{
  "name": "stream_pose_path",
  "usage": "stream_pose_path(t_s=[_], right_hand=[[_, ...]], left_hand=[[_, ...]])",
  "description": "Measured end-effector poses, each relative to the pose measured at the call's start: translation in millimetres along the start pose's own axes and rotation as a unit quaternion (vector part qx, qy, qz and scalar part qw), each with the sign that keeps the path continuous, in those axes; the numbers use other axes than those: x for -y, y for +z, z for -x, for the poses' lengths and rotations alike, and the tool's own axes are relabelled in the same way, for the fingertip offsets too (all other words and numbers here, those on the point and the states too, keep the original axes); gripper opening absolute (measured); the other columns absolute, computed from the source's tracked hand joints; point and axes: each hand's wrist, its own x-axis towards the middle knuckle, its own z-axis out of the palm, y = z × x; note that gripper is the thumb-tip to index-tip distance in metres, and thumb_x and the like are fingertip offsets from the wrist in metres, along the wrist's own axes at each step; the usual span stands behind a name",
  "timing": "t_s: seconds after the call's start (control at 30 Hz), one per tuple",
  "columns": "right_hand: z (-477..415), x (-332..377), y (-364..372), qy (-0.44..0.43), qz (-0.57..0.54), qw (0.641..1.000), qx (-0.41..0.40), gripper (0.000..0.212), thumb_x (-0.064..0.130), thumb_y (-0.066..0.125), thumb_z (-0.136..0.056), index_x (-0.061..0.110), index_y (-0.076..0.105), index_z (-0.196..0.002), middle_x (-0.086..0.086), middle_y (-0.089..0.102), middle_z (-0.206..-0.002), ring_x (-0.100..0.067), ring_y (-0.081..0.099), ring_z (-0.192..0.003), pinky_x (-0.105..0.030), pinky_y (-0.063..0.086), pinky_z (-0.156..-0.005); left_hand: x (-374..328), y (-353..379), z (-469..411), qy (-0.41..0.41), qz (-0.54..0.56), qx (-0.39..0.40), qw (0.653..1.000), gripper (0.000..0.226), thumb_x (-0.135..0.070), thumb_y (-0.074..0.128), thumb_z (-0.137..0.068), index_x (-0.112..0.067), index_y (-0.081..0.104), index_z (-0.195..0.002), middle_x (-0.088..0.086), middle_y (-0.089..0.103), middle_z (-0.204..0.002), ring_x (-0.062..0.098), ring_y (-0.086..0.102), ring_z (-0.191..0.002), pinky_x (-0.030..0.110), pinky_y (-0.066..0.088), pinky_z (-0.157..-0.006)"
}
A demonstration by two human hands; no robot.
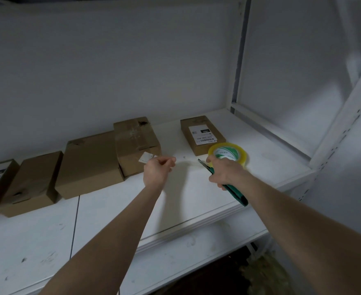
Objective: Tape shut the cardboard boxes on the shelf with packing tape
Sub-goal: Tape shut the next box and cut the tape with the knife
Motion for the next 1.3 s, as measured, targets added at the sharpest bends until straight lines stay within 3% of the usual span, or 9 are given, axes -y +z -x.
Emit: stream_pose_path(t_s=[0.3,0.53,0.83,0.97,1.07,1.3], right_hand=[[-3.4,-7.1,0.3,-0.004,0.029,0.999,-0.014,0.042,0.015,0.053,-0.087,0.03,0.039,-0.124,-0.002,0.07,-0.079,-0.017,0.067,-0.065,-0.035,0.058,-0.073],[-4.4,-9.2,0.9,0.003,0.02,0.999,-0.026,0.035,0.016,0.051,-0.09,0.031,0.042,-0.12,-0.002,0.069,-0.08,-0.019,0.069,-0.067,-0.035,0.058,-0.072],[-3.0,-9.5,-2.5,0.02,-0.001,1.0,-0.022,0.034,0.018,0.05,-0.088,0.027,0.046,-0.12,-0.001,0.069,-0.08,-0.018,0.07,-0.069,-0.032,0.057,-0.071],[-0.7,-5.4,-7.2,0.064,-0.134,0.988,0.051,0.047,0.015,0.054,-0.089,0.023,0.041,-0.133,-0.004,0.063,-0.086,-0.019,0.069,-0.069,-0.037,0.059,-0.079],[2.5,-1.3,-8.0,0.08,-0.221,0.968,0.082,0.059,0.007,0.054,-0.089,0.022,0.034,-0.142,-0.007,0.053,-0.109,-0.02,0.066,-0.066,-0.034,0.059,-0.07],[2.9,-3.1,-1.2,0.088,-0.257,0.958,0.088,0.059,0.0,0.051,-0.091,0.023,0.031,-0.142,-0.009,0.044,-0.117,-0.022,0.064,-0.069,-0.037,0.06,-0.076]], left_hand=[[-7.7,7.5,-9.9,-0.001,-0.047,-0.037,0.998,0.013,-0.032,0.064,-0.089,-0.03,0.068,-0.076,-0.006,0.072,-0.082,0.016,0.067,-0.081,0.036,0.055,-0.079],[-14.5,13.6,-12.8,0.006,-0.058,-0.039,0.998,0.012,-0.028,0.062,-0.091,-0.023,0.072,-0.087,-0.005,0.072,-0.086,0.012,0.064,-0.078,0.028,0.051,-0.072],[-16.3,15.2,-8.9,0.013,-0.08,-0.037,0.996,0.012,-0.035,0.062,-0.089,-0.028,0.071,-0.086,-0.009,0.071,-0.082,0.013,0.066,-0.082,0.03,0.053,-0.075],[-6.7,14.3,-5.4,-0.007,-0.092,-0.036,0.995,0.013,-0.033,0.06,-0.091,-0.027,0.07,-0.085,-0.007,0.071,-0.085,0.015,0.066,-0.084,0.037,0.056,-0.078],[-3.5,12.9,-4.5,-0.016,-0.098,-0.035,0.994,0.014,-0.033,0.06,-0.091,-0.031,0.067,-0.079,-0.006,0.071,-0.086,0.016,0.066,-0.084,0.041,0.057,-0.08],[-7.1,14.1,-8.5,-0.018,-0.103,-0.034,0.994,0.015,-0.035,0.059,-0.092,-0.028,0.067,-0.082,-0.005,0.071,-0.086,0.017,0.066,-0.086,0.039,0.055,-0.08]])
